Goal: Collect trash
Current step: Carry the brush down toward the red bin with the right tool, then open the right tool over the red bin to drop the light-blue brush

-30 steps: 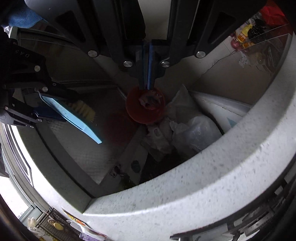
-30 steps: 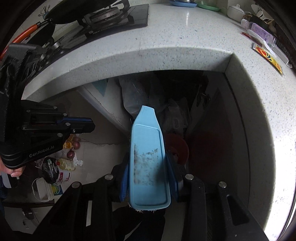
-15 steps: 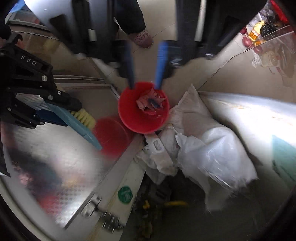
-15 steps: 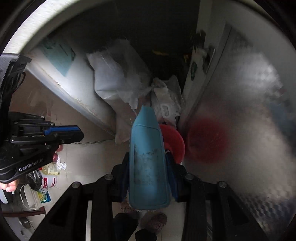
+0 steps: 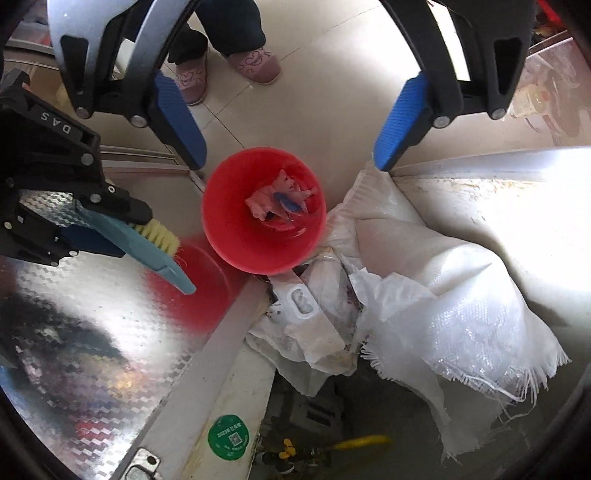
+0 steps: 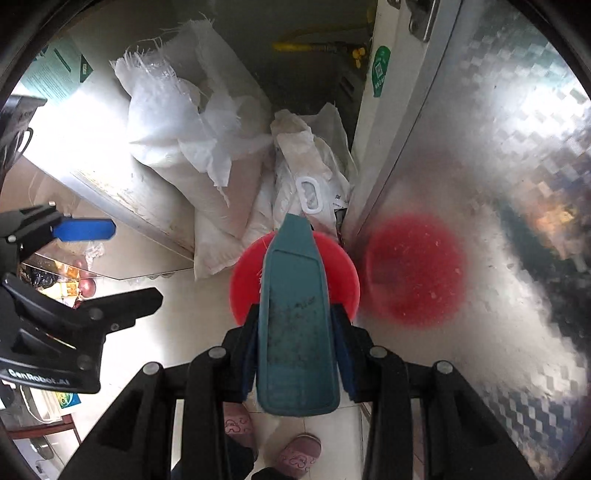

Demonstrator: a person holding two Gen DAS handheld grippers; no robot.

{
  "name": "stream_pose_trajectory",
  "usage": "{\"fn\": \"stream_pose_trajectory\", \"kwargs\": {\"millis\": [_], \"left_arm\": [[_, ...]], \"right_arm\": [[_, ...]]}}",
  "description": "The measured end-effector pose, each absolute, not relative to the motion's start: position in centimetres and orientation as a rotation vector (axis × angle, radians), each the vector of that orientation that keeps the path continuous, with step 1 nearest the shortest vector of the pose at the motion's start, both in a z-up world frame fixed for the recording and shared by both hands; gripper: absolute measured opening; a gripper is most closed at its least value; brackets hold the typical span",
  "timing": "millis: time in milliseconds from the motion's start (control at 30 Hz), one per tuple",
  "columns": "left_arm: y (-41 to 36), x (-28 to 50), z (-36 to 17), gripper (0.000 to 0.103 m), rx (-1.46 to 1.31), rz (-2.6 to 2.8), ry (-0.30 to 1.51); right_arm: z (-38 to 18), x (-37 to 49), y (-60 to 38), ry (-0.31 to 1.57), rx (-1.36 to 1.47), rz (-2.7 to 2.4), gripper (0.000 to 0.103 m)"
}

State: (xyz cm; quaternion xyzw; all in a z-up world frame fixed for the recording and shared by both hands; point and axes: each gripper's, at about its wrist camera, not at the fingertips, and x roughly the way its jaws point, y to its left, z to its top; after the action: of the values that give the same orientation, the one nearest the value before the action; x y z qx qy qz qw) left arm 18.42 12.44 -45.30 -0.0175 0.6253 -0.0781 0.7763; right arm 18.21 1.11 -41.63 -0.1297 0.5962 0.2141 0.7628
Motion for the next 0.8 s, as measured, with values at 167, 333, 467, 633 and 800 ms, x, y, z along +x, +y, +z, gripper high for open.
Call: {"fn": "stream_pose_trajectory", "kwargs": {"millis": [167,333,467,633,800], "left_arm": [[13.3,19.2,-45.9,0.103,-0.066,-0.167,1.354],[13.5,19.3,-46.3,0.103,-0.057,-0.159,1.363],[13.8,19.0,-46.3,0.103,-0.046,-0.146,1.369],[14.1,17.7,-45.4,0.103,-0.049,-0.135,1.37],[14.2,15.6,-42.6,0.103,-0.034,-0.146,1.36]], "right_arm": [[-42.1,18.2,1.0,1.291,-0.297,0.472,0.034],[-42.5,18.3,1.0,1.297,-0.302,0.466,0.054],[-42.5,18.3,1.0,1.286,-0.3,0.474,0.085],[-40.7,17.5,0.9,1.233,-0.327,0.476,0.102],[-37.8,16.3,0.9,1.212,-0.316,0.497,0.102]]}}
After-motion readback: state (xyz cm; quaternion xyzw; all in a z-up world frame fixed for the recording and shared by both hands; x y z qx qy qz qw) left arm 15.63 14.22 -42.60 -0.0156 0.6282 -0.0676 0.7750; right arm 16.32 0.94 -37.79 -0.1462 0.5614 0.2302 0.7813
